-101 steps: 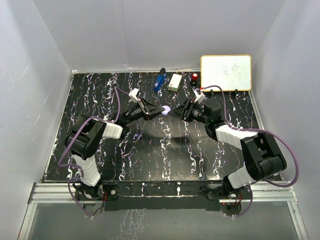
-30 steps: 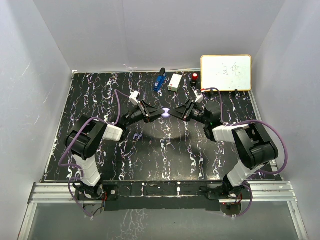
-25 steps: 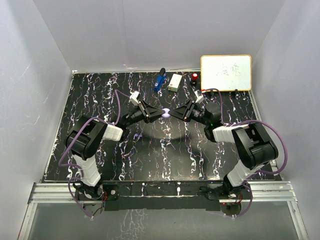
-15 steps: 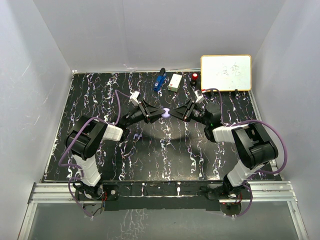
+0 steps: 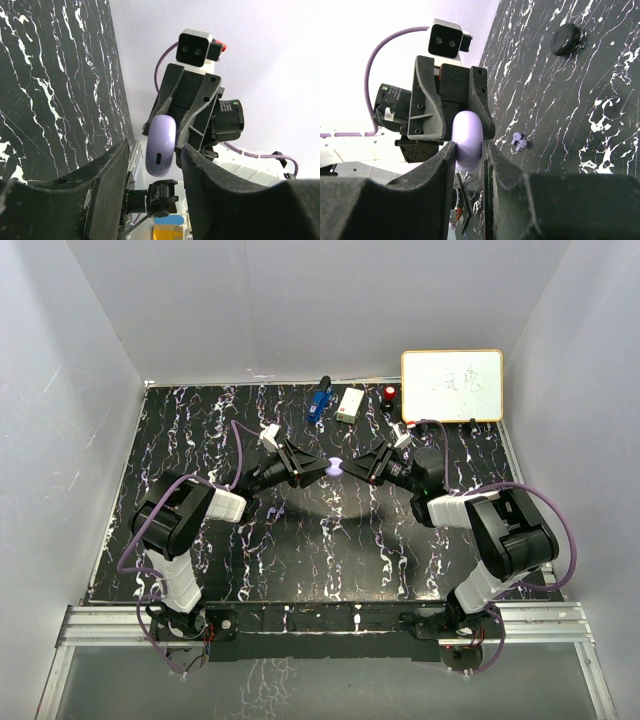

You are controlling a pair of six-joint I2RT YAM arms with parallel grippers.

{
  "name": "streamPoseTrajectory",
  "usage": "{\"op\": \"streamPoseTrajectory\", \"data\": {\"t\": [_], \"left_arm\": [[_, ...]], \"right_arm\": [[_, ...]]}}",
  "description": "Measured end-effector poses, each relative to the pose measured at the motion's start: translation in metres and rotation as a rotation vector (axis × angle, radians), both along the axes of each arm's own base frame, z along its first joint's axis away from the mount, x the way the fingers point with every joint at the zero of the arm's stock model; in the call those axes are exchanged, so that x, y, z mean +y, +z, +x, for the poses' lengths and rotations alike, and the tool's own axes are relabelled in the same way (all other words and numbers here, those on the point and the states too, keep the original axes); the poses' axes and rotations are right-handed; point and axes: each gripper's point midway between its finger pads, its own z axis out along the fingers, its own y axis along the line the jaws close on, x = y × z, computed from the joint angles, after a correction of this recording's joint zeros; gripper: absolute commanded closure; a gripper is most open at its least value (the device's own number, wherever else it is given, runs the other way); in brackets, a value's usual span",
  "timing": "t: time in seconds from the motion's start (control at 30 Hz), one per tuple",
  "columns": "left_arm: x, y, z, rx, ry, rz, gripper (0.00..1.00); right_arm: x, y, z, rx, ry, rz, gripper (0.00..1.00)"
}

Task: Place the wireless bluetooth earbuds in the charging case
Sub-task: Open the charging case.

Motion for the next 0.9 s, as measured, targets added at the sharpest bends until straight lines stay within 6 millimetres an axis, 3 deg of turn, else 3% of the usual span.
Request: {"op": "streamPoseTrajectory", "data": {"t": [0.63, 0.9], "left_arm": [[0.000, -0.026, 0.001, 0.051, 0.012, 0.088, 0.55], [-0.001, -0.025, 0.004, 0.045, 0.012, 0.094, 0.55]], "right_arm": [[-0.007, -0.004, 0.006, 0.019, -0.055, -0.035, 1.00], [-0.008, -0.004, 0.006, 0.017, -0.058, -0.037, 1.00]]}}
